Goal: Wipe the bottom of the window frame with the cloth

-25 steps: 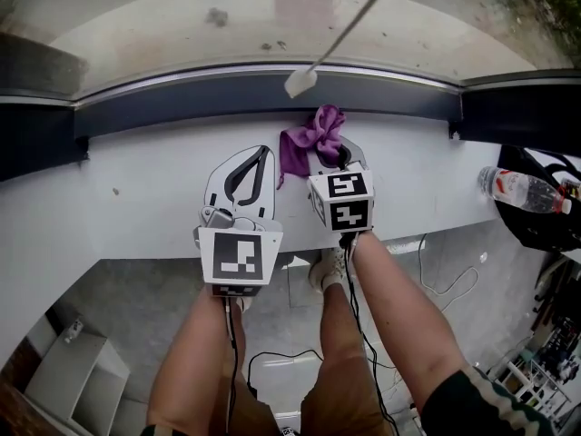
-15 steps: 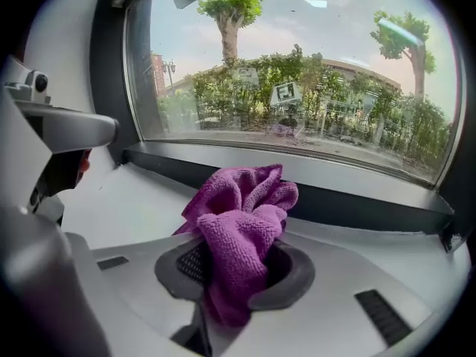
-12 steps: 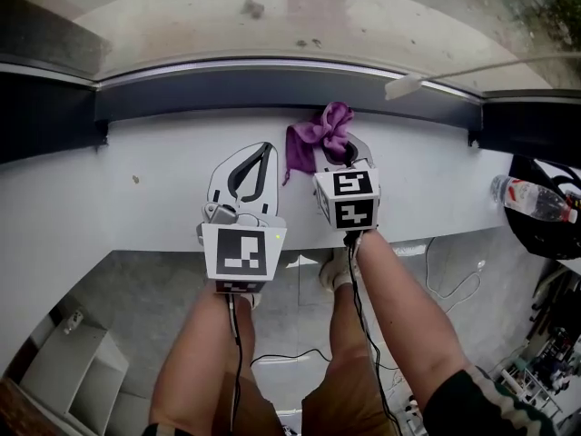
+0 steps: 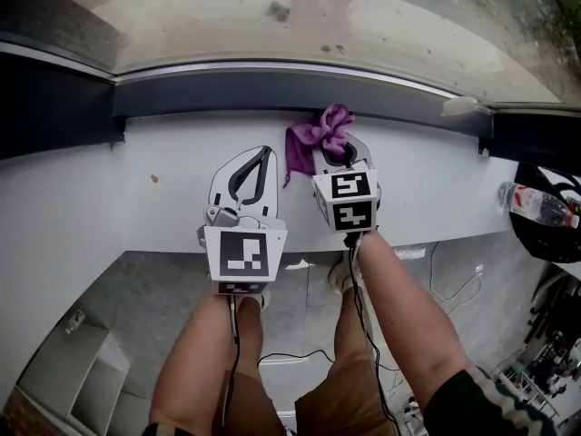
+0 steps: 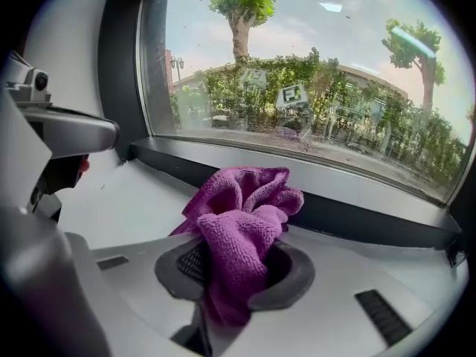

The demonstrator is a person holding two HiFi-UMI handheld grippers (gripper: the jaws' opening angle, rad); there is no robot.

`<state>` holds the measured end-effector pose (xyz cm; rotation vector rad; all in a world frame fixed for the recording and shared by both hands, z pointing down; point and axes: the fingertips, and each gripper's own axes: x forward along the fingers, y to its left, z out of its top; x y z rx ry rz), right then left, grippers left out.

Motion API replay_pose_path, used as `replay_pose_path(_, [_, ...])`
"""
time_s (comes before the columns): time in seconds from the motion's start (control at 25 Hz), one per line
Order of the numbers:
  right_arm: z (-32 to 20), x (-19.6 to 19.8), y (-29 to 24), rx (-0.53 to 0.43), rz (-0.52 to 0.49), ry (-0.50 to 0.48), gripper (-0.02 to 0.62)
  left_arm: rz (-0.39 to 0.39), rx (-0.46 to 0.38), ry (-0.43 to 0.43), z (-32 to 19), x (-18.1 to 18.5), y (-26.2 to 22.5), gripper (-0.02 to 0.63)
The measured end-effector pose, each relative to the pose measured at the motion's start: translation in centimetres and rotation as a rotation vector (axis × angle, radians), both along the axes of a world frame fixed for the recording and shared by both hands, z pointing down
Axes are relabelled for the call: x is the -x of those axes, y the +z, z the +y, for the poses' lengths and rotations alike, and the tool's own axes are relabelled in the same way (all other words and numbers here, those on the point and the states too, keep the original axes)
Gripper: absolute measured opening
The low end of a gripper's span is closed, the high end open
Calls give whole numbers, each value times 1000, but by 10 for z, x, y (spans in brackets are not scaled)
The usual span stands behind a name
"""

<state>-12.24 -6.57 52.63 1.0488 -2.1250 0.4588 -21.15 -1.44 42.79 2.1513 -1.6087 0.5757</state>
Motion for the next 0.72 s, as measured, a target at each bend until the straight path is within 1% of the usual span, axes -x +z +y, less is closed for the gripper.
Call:
replay_pose_path(0.16, [5, 21, 1, 1, -1, -8, 112, 5, 1, -24, 2, 21, 2, 8])
replay_pose_path(0.32, [12, 40, 4, 8, 3, -29, 112, -13, 7, -46, 7, 41, 3, 8])
replay_pose_path(0.48, [12, 42, 3, -10, 30, -8, 112, -15, 16, -69, 17, 61, 10, 8])
replay_pose_path(0.72, [9, 42, -1, -29, 40, 47, 112, -8, 26, -101, 29, 84, 14, 9])
